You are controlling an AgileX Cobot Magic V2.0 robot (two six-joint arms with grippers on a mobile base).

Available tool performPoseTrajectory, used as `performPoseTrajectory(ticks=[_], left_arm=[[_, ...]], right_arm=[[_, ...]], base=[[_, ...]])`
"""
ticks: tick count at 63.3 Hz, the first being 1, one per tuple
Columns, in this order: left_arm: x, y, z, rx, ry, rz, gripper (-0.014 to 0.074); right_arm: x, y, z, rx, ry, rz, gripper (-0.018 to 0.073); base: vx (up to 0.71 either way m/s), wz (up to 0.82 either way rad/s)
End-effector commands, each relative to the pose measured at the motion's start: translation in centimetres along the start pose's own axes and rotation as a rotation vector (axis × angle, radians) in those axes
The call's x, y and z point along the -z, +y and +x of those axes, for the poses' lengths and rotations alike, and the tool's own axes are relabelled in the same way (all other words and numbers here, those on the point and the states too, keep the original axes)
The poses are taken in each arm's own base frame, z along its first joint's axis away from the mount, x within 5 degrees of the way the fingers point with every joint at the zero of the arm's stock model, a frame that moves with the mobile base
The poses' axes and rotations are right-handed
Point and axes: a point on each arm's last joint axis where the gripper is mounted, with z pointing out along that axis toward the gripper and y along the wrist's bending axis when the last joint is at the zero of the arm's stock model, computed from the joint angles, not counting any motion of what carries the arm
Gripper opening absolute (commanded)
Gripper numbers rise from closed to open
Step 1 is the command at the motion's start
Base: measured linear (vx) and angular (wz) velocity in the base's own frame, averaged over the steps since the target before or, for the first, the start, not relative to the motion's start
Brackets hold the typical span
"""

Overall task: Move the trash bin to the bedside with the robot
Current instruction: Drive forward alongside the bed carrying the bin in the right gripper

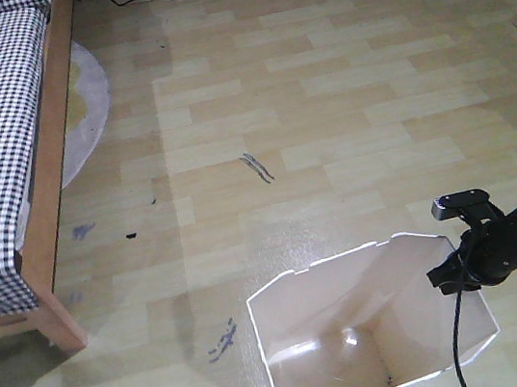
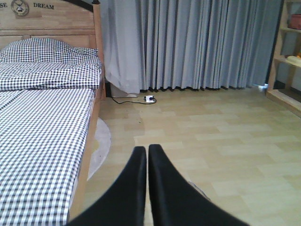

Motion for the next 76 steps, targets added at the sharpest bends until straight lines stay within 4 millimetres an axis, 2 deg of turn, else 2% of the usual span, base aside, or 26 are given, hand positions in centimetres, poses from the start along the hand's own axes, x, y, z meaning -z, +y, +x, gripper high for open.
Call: performPoseTrajectory(ticks=[1, 76], left_arm=[[-0.08, 0.00, 0.25, 0.017, -0.054, 0.007, -0.0006], [-0.08, 0.00, 0.25, 0.017, -0.054, 0.007, -0.0006]], right_arm=[[1.93, 1.55, -1.35, -0.015, -0.073, -0.139, -0.0006], [1.93, 1.55, -1.35, -0.015, -0.073, -0.139, -0.0006]], base=[[0.43, 0.09], [0.44, 0.02]])
